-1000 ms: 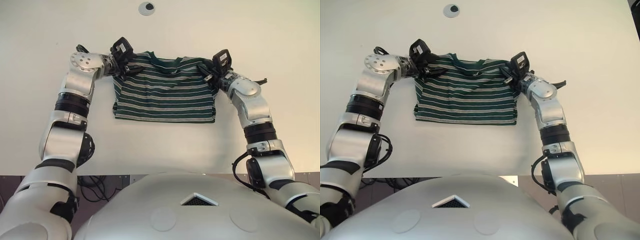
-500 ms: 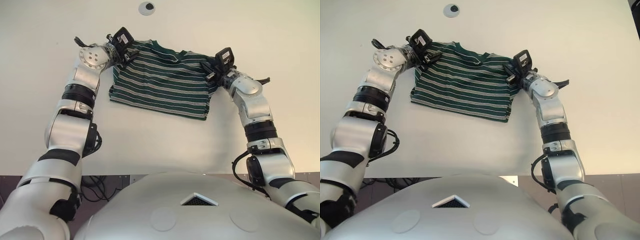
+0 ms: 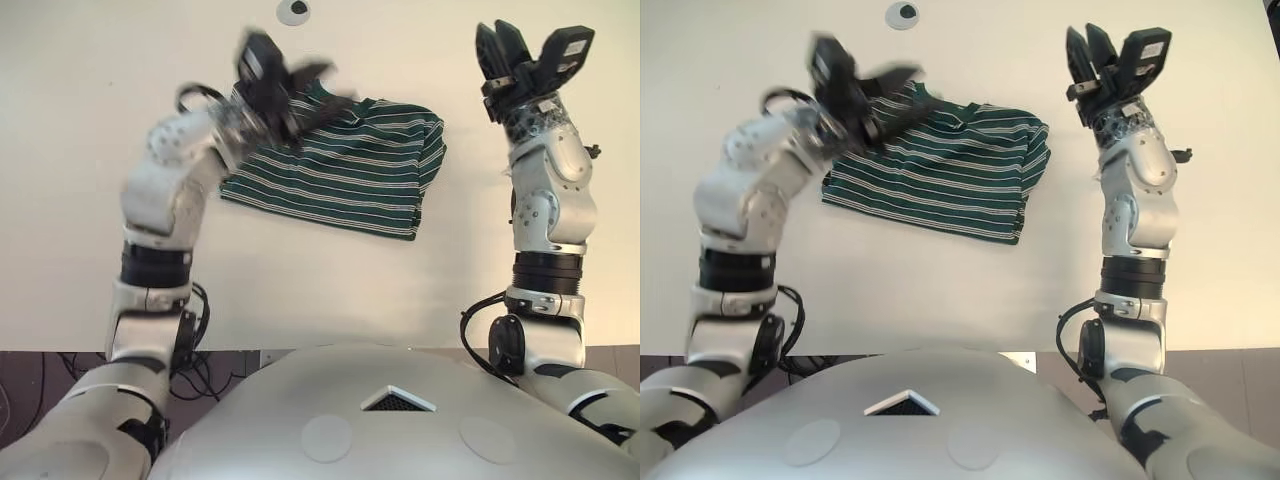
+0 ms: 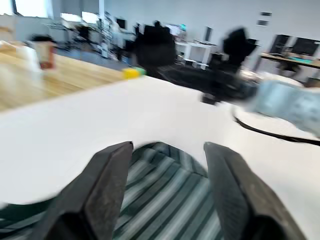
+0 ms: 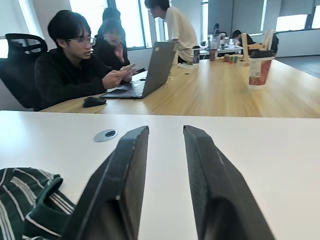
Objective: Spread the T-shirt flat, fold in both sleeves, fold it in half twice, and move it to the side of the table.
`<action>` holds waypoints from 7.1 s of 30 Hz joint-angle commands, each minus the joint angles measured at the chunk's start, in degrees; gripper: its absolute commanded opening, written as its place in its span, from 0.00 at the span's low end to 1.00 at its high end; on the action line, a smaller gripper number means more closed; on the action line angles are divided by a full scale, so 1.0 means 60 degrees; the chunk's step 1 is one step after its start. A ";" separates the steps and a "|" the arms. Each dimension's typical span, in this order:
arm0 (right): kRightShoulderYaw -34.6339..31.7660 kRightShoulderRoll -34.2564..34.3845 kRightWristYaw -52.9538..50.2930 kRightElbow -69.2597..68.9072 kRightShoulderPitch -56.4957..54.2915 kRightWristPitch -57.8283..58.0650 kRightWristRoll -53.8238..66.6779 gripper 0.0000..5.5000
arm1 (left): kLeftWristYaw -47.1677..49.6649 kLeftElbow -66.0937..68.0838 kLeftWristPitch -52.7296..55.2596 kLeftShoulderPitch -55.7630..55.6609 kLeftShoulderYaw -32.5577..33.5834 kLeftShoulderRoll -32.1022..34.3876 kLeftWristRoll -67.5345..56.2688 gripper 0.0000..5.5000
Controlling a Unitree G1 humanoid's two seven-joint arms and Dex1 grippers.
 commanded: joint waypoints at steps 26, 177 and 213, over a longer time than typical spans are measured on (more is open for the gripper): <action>0.0162 -0.0282 -0.0485 -0.1065 -0.0002 0.1521 -0.0223 0.23 | -0.2418 0.1179 0.0870 -0.0118 -0.5000 0.3055 0.3376 0.47; -0.0293 -0.2723 0.0334 -0.4533 0.2051 1.0355 0.9510 0.00 | -0.0838 0.0393 0.7413 0.1362 0.4538 0.4321 -0.5665 0.00; 0.0530 0.0413 0.3818 0.8176 -0.5432 0.5045 0.2739 0.00 | 0.0166 1.0836 0.2934 -0.5487 0.4118 0.0525 -0.0588 0.00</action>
